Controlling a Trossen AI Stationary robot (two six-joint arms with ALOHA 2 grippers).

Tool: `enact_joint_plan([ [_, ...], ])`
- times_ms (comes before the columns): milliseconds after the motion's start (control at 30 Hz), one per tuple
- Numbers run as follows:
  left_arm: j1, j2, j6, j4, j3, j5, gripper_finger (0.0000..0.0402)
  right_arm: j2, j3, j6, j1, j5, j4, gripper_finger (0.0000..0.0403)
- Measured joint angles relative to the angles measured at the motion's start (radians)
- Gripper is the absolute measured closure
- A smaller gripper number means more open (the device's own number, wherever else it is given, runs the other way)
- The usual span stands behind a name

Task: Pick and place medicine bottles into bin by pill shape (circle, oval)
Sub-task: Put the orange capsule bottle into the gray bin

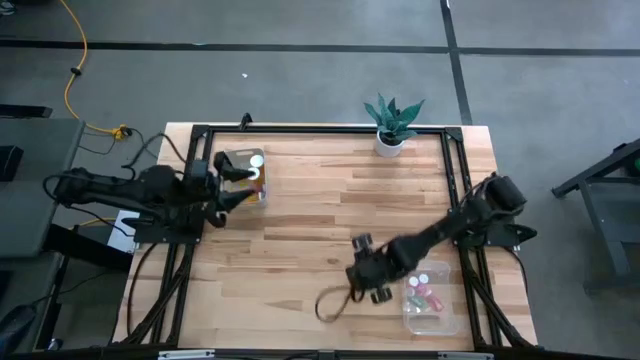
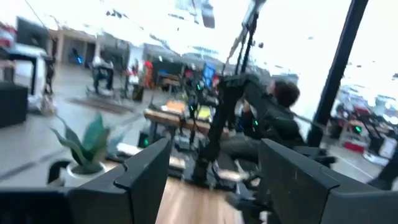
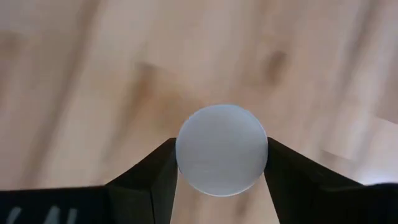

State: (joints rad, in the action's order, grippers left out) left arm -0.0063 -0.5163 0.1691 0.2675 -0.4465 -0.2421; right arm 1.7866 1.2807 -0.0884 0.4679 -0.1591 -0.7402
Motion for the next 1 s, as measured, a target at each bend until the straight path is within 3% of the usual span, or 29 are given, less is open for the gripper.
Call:
enact_joint_plan([
  [167,0.0,0.055,-0.033,-0.04,0.0,-0.048,0.0163,-0.144,-0.101,0.043,-0.169,-0.039,0.115,0.0221],
  [333,0.0,0.055,-0.031,-0.077,0.0,-0.061,0.0163,-0.191,-0.131,0.113,-0.36,-0.016,0.497,0.0221],
  [467,0.0,0.045,-0.026,-0.073,0.0,-0.062,0.0163,-0.093,-0.087,0.176,-0.471,0.019,0.757,0.0221],
  [667,0.0,0.045,-0.028,-0.025,0.0,-0.086,0.0163,0.127,0.059,0.143,-0.549,0.109,1.003,0.0221],
  [867,0.0,0.045,-0.024,-0.024,0.0,-0.102,0.0163,0.32,0.262,0.13,-0.573,0.196,1.006,0.0216],
  [1000,0.0,0.046,-0.024,-0.022,0.0,-0.112,0.0163,0.418,0.364,0.109,-0.581,0.198,1.008,0.0214],
])
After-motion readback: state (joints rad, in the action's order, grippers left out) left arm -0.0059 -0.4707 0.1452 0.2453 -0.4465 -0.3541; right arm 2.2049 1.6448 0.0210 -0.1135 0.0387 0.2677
